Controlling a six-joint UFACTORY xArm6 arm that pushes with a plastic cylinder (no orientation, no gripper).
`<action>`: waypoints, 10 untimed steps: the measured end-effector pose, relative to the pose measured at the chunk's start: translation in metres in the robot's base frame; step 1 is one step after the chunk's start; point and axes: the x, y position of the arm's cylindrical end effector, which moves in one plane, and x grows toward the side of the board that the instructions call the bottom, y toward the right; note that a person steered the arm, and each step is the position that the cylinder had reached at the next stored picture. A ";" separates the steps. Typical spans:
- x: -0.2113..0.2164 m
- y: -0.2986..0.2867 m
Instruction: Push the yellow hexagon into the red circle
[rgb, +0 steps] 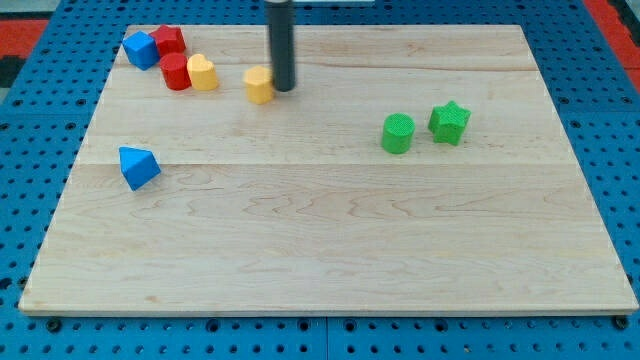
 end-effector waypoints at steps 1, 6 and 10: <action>0.001 -0.048; -0.002 -0.058; -0.001 0.053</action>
